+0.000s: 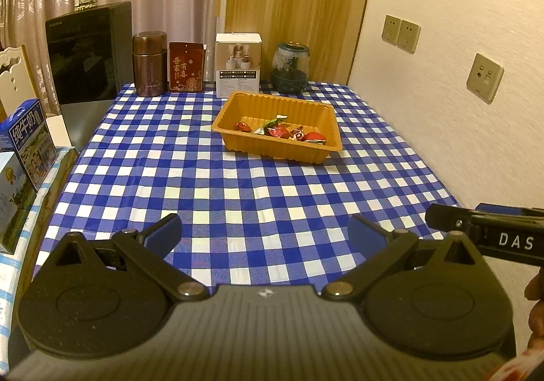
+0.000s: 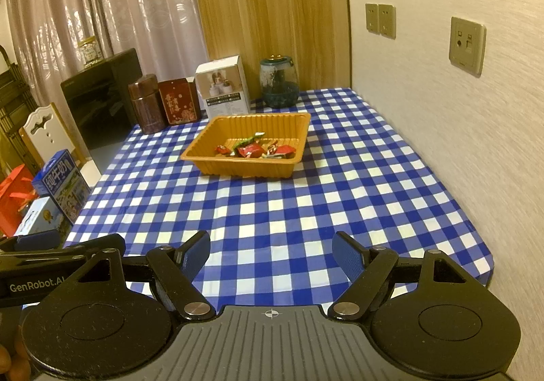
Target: Organize snacks
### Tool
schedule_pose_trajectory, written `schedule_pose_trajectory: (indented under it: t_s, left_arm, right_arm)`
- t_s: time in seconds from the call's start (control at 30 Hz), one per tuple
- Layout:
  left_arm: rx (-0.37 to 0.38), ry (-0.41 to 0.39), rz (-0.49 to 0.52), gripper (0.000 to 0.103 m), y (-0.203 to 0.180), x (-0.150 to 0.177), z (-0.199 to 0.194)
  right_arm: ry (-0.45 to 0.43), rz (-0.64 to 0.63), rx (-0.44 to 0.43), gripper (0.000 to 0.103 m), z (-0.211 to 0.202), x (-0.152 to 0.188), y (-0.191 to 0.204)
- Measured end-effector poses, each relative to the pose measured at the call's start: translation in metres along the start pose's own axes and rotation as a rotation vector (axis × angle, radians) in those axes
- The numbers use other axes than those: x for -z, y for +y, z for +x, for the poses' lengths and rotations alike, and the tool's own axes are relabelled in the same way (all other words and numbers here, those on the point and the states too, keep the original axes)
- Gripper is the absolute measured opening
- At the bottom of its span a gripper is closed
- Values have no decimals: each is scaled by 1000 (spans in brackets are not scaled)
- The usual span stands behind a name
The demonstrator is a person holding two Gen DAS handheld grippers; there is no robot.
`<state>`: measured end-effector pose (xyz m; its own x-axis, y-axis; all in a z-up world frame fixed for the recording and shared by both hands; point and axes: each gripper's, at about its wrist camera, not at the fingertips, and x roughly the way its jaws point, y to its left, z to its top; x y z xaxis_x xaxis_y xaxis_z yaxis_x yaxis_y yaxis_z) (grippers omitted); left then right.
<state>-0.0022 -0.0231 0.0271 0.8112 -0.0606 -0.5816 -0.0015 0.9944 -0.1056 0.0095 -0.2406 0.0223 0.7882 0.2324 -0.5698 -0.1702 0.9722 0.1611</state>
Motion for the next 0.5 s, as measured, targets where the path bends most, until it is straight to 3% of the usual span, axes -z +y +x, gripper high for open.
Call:
schedule_pose_trajectory:
  t_s: [0.5]
  left_arm:
    - [7, -26, -9, 103, -3, 5, -3]
  right_arm:
    - [-1, 0, -1, 78, 0, 0, 0]
